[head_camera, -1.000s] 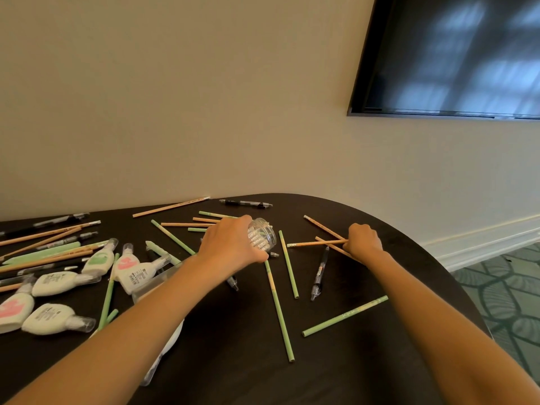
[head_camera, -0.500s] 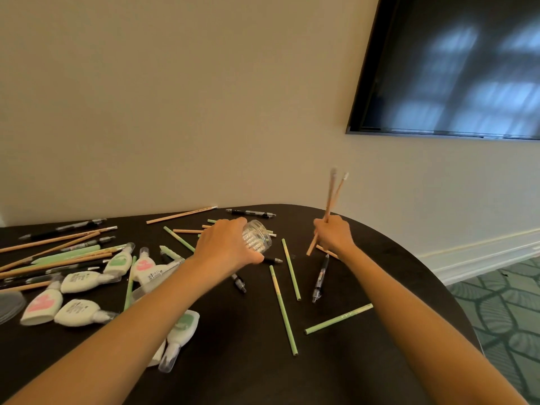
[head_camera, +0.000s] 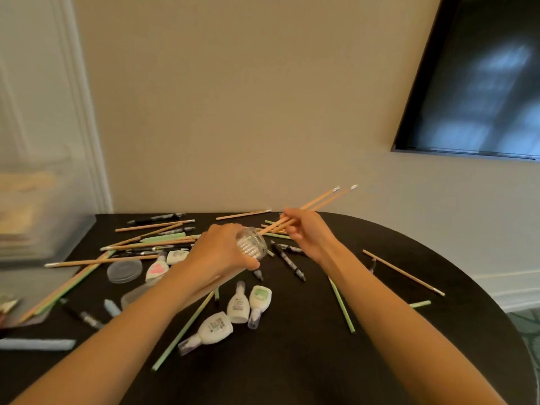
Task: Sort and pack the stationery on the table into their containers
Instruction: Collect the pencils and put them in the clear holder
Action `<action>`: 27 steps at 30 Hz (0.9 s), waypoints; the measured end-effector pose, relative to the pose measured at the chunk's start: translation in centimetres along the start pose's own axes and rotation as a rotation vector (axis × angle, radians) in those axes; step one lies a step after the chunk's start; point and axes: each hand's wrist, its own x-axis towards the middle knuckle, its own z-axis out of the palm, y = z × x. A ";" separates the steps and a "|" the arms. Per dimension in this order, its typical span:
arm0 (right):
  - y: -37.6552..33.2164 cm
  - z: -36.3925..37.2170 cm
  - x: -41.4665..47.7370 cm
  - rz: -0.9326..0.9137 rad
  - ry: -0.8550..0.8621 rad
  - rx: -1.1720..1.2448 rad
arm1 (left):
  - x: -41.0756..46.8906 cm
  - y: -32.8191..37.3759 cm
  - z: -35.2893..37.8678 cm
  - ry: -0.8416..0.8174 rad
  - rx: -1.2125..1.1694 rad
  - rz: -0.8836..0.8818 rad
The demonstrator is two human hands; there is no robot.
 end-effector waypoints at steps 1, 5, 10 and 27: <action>0.3 1.2 -0.4 0.002 -0.024 -0.009 | -0.5 -0.6 -0.3 -0.002 -0.018 -0.005; 1.9 5.7 -1.7 0.002 -0.142 -0.113 | -2.3 -2.8 -1.3 0.004 -0.067 0.006; 2.0 8.6 -3.0 -0.035 -0.163 -0.338 | -4.0 -4.8 -1.9 0.035 -0.135 -0.013; 2.0 5.0 -3.9 -0.030 0.043 -0.334 | -3.5 -2.7 -0.8 0.046 -0.115 -0.024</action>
